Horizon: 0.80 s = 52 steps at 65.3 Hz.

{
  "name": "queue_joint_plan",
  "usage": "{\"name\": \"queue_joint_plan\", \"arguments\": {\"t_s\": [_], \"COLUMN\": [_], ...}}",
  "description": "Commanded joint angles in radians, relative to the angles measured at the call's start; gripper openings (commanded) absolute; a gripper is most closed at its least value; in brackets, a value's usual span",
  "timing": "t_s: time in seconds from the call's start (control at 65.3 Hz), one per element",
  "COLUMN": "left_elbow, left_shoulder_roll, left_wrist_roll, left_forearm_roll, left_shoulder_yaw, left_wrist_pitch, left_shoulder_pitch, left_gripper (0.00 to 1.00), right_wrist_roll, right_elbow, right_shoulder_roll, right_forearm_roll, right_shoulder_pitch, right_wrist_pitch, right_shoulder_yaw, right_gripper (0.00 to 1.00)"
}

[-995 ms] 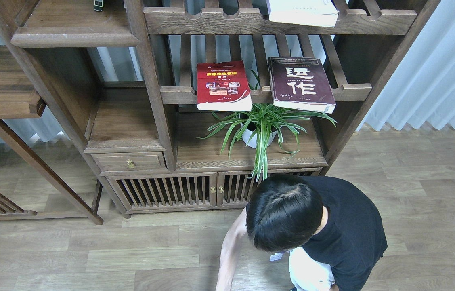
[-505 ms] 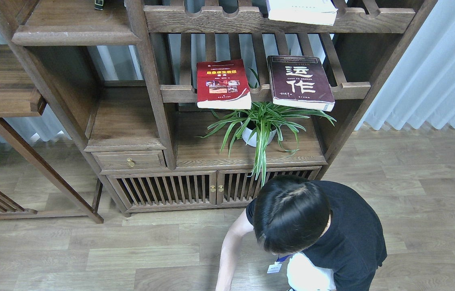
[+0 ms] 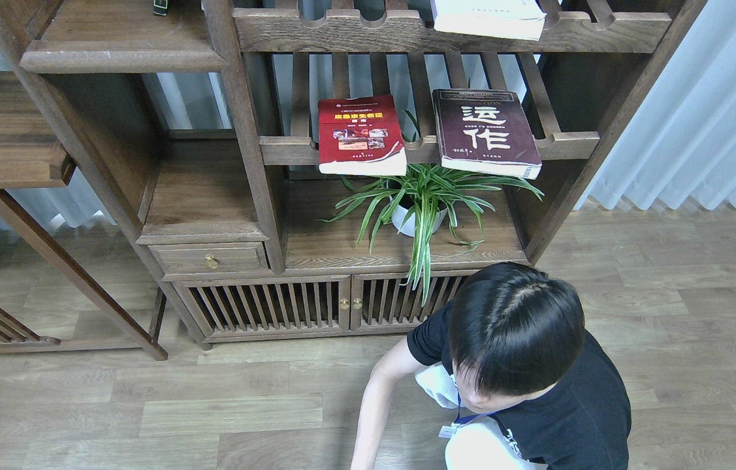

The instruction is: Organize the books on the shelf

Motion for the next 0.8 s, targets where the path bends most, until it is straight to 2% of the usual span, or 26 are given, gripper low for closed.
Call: {"name": "queue_joint_plan", "arguments": {"t_s": [0.0, 0.781], "left_elbow": [0.095, 0.095], "left_shoulder_roll": [0.000, 0.000], "left_wrist_roll": [0.001, -0.001], "left_forearm_roll": [0.000, 0.000], "left_shoulder_yaw": [0.001, 0.000], "left_wrist_pitch": [0.000, 0.000], "left_shoulder_pitch": [0.000, -0.002], "left_gripper": [1.00, 1.00], "right_wrist_roll": [-0.001, 0.001], "right_elbow": [0.000, 0.000], "right_shoulder_roll": [0.000, 0.000], "right_forearm_roll": [0.000, 0.000], "right_shoulder_pitch": [0.000, 0.000], "right_wrist_pitch": [0.000, 0.000], "right_shoulder_yaw": [0.000, 0.000], "right_gripper": [0.99, 0.99]}}
